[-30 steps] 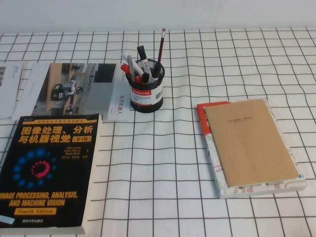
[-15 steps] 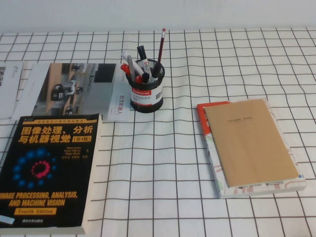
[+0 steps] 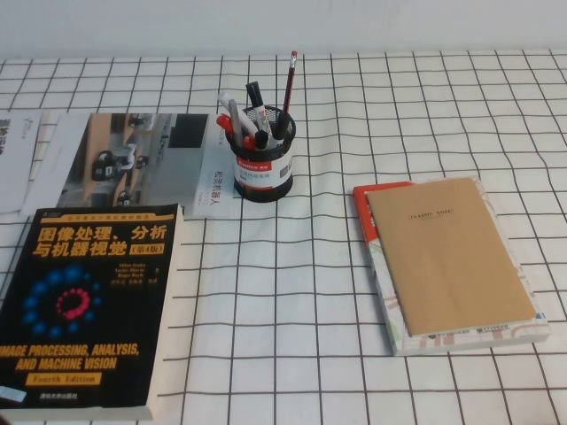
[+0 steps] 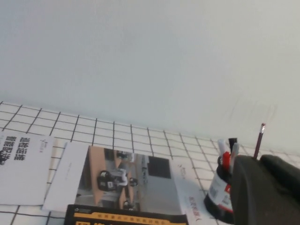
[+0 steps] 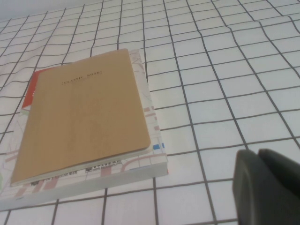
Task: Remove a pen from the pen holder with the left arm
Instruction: 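Take a marker out of the pen holder and lay it on the table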
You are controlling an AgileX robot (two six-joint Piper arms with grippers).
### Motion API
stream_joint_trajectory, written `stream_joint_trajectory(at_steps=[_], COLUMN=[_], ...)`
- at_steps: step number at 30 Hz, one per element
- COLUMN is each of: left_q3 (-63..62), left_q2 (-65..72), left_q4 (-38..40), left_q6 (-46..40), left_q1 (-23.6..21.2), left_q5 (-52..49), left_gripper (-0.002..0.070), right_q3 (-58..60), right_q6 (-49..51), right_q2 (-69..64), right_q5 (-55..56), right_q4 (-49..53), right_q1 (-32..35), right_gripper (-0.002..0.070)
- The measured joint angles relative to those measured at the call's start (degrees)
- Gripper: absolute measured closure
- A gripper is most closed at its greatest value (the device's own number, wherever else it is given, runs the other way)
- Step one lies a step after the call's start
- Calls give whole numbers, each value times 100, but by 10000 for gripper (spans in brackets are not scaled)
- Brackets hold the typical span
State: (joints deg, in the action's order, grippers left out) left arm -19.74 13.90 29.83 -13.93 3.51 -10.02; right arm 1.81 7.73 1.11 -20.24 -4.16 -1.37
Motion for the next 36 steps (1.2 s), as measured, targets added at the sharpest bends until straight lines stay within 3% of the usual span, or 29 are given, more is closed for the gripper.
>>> stream_joint_trajectory(at_steps=[7,13,20,26,28,34,36], left_q3=[-660,-1165,-1265,-1385,-1492,-1644,-1657], left_q2=[1509,2521,3441,4588,4970,5900,6171], left_q4=[-23,-312,-2149,-3553,-3921,-4699,-4826], left_q6=[-804,-855,691,1722,1967,2133,2186], left_q1=[0,154,1279,1659,1683,1694,1694], left_q5=[62,196,1410,2533,2721,3667,3989], left_gripper=[678,678,678,671,629,356,300], right_q3=[0,0,0,0,0,0,0], right_q6=[0,0,0,0,0,0,0], right_q2=[0,0,0,0,-9,-9,-9], right_q5=[0,0,0,0,0,0,0], right_q4=[0,0,0,0,0,0,0], right_q1=[0,0,0,0,0,0,0], right_gripper=[692,692,692,693,692,693,692])
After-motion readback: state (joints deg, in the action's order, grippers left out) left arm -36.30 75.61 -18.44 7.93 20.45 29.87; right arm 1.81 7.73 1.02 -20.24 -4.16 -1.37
